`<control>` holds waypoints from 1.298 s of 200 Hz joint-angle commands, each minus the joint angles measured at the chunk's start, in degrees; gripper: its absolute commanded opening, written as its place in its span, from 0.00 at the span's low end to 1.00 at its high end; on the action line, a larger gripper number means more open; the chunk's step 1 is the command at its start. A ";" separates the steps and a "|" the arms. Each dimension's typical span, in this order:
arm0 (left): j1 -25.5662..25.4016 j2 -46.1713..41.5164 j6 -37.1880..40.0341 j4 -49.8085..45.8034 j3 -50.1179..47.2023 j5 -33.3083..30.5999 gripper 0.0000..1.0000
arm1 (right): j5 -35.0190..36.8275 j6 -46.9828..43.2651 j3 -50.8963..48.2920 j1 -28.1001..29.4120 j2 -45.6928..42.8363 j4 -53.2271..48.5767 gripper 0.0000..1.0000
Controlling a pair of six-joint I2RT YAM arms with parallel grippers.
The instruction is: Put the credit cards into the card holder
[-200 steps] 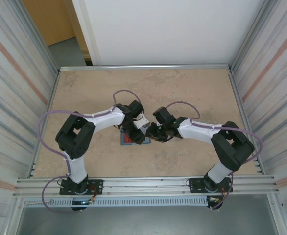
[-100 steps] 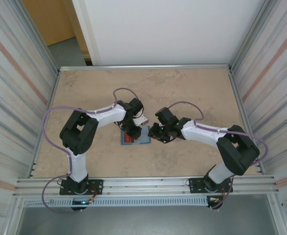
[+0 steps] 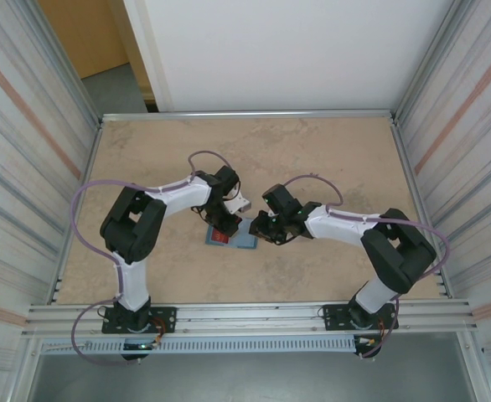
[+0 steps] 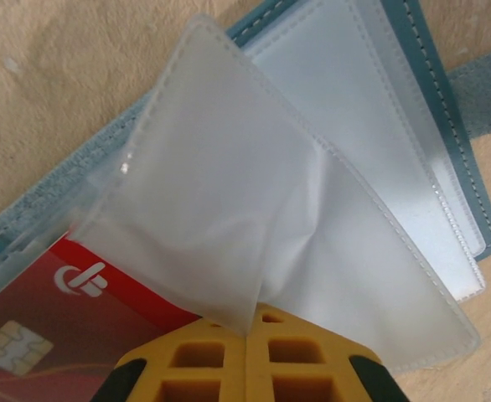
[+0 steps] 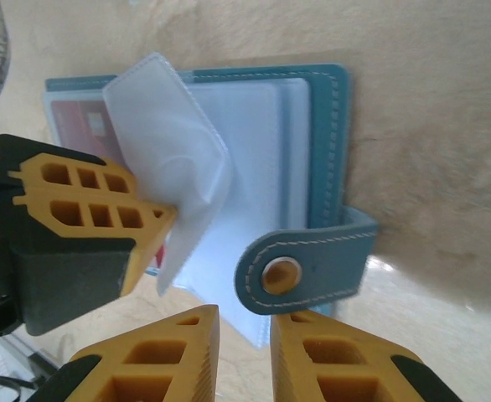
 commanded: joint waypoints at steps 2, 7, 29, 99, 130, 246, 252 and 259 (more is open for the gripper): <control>0.41 1.69 0.03 0.64 -1.91 1.12 0.01 | -3.13 2.36 1.46 0.04 2.68 5.34 0.22; 0.45 1.68 -0.02 0.64 -1.91 1.24 0.01 | -3.37 2.81 1.75 0.08 3.21 5.85 0.22; 0.56 1.39 0.03 0.79 -2.09 1.53 0.02 | -2.63 4.57 2.51 0.17 4.49 6.51 0.25; 0.50 1.25 -0.31 0.82 -2.10 2.25 0.03 | -2.02 9.14 2.99 0.61 6.79 8.02 0.28; 0.57 0.98 -0.27 1.00 -2.18 2.25 0.04 | -2.56 10.33 2.82 0.85 7.56 9.35 0.31; 0.51 0.35 -0.29 1.17 -2.70 1.92 0.04 | -1.23 12.16 -0.10 -0.22 2.49 11.49 0.48; 0.54 0.35 -0.28 1.26 -2.76 1.98 0.04 | -1.37 12.41 -0.15 -0.41 2.42 11.71 0.47; 0.50 0.46 -0.20 1.41 -2.88 2.06 0.04 | -1.49 12.75 -0.32 -0.52 2.72 12.08 0.47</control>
